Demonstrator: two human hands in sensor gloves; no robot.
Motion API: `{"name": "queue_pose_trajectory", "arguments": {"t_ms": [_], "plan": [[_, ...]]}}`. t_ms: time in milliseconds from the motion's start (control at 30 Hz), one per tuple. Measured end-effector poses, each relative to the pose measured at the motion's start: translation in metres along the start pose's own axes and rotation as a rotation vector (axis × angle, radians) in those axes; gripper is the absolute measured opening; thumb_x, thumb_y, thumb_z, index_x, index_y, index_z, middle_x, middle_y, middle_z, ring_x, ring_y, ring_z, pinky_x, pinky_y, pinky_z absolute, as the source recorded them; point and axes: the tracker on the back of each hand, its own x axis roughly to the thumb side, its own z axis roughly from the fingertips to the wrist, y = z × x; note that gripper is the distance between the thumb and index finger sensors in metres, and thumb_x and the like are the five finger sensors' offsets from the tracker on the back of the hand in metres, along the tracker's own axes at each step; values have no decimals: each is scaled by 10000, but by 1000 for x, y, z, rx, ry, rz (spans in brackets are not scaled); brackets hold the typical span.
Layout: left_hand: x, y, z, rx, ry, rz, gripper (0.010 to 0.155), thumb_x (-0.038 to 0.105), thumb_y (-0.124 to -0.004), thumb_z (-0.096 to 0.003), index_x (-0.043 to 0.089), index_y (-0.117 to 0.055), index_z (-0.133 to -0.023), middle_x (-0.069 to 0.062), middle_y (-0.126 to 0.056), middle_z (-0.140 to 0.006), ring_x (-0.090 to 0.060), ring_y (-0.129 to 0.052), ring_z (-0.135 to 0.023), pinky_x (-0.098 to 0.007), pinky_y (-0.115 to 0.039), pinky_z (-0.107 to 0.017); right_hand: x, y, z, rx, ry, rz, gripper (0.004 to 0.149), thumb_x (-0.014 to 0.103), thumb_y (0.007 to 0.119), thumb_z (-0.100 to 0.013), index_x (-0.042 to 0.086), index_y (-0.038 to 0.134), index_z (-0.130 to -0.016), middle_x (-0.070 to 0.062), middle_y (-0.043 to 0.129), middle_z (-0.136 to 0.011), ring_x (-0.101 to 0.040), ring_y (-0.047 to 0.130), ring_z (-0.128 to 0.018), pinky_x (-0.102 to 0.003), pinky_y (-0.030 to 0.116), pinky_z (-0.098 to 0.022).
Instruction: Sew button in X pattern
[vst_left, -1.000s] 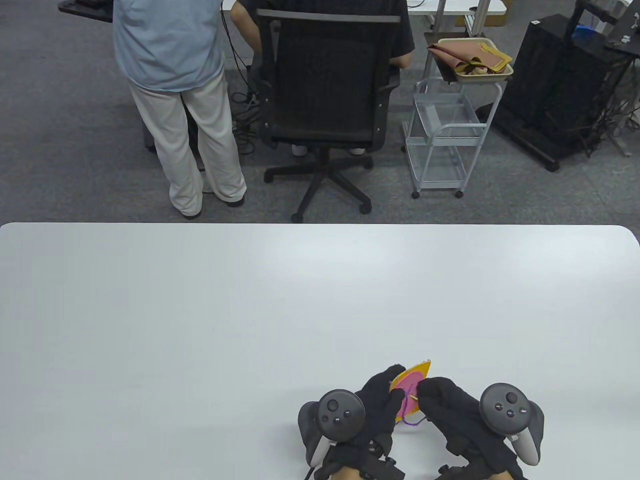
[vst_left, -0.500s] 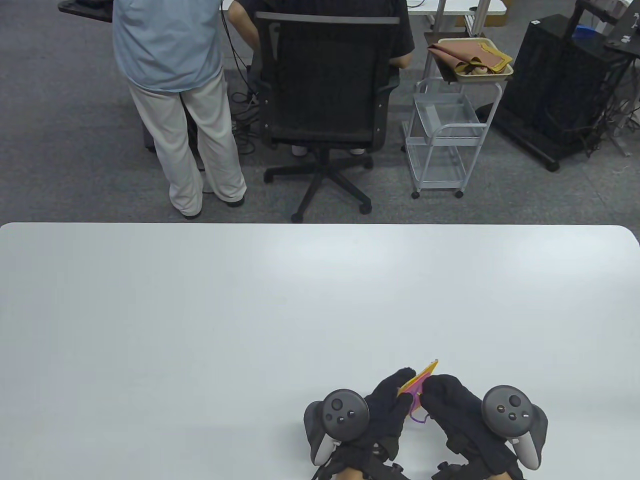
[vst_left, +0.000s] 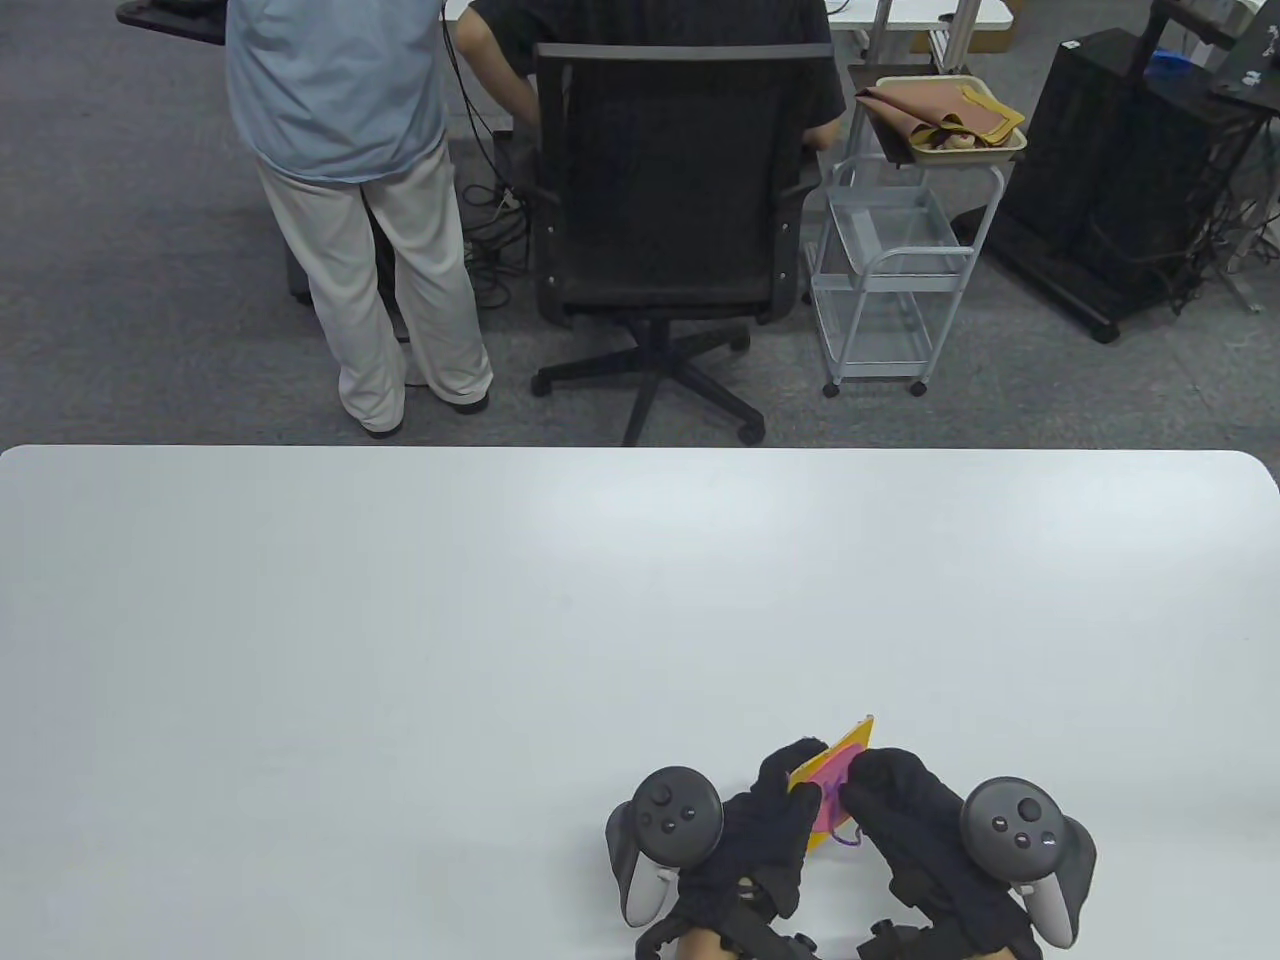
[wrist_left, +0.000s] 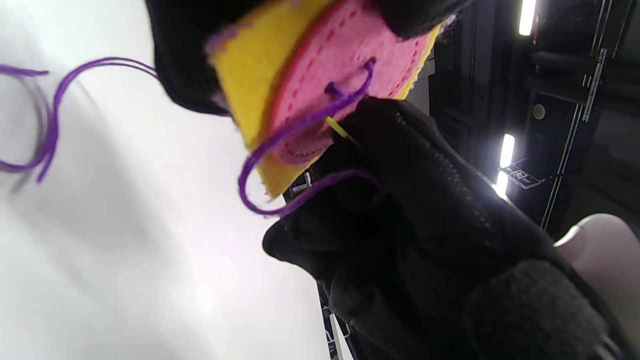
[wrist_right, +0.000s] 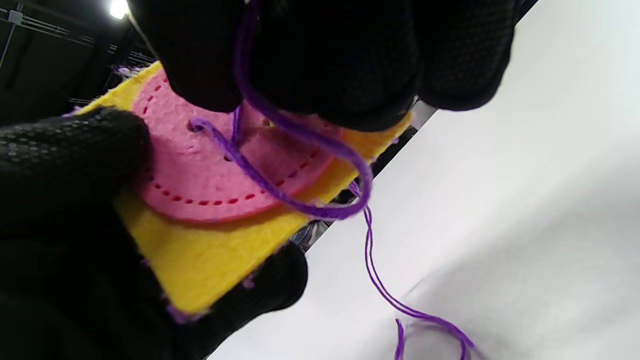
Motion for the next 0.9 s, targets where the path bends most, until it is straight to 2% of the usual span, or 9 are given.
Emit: {"name": "queue_pose_trajectory", "arguments": {"t_ms": [100, 167, 333, 500, 633, 900], "plan": [[-4, 2, 0, 12, 22, 50, 473, 319, -621, -556, 204, -614, -1015, -97, -803, -997, -326, -933, -857, -486, -845, -565, 1, 0, 0, 9, -10, -17, 488, 419, 742, -504, 168, 637, -909, -42, 845, -648, -168, 857, -554, -474, 721, -606], [-7, 3, 0, 10, 34, 93, 471, 318, -621, -555, 203, -618, -1012, -98, -803, -997, -333, -927, -860, -490, -842, -567, 0, -2, 1, 11, -18, -47, 562, 489, 733, -485, 161, 617, -927, -48, 837, -669, -176, 853, -573, -480, 713, -616], [-12, 7, -1, 15, 54, 185, 470, 319, -618, -557, 200, -617, -1012, -99, -799, -1000, -338, -914, -871, -495, -831, -578, -3, -9, 1, -21, -18, -150, 655, 580, 669, -481, 147, 579, -964, -72, 813, -721, -209, 833, -622, -507, 677, -644], [-18, 11, -1, -1, 71, 307, 469, 328, -614, -560, 208, -619, -1014, -91, -808, -995, -331, -930, -854, -482, -841, -566, -11, -20, -1, -54, 18, -273, 641, 573, 618, -501, 148, 562, -977, -85, 799, -743, -222, 816, -646, -517, 653, -659], [-22, 14, 0, -10, 83, 406, 469, 336, -606, -566, 213, -607, -1019, -82, -809, -996, -315, -939, -853, -469, -849, -567, -17, -24, -4, -50, 53, -311, 627, 551, 619, -512, 150, 548, -988, -91, 789, -763, -231, 806, -665, -524, 639, -668], [-28, 11, -1, -96, 111, 594, 471, 343, -592, -576, 210, -585, -1028, -74, -803, -1001, -295, -949, -852, -448, -860, -573, -23, -19, -9, 34, 77, -348, 618, 514, 643, -520, 151, 526, -1006, -139, 746, -878, -292, 772, -757, -564, 600, -689]]}}
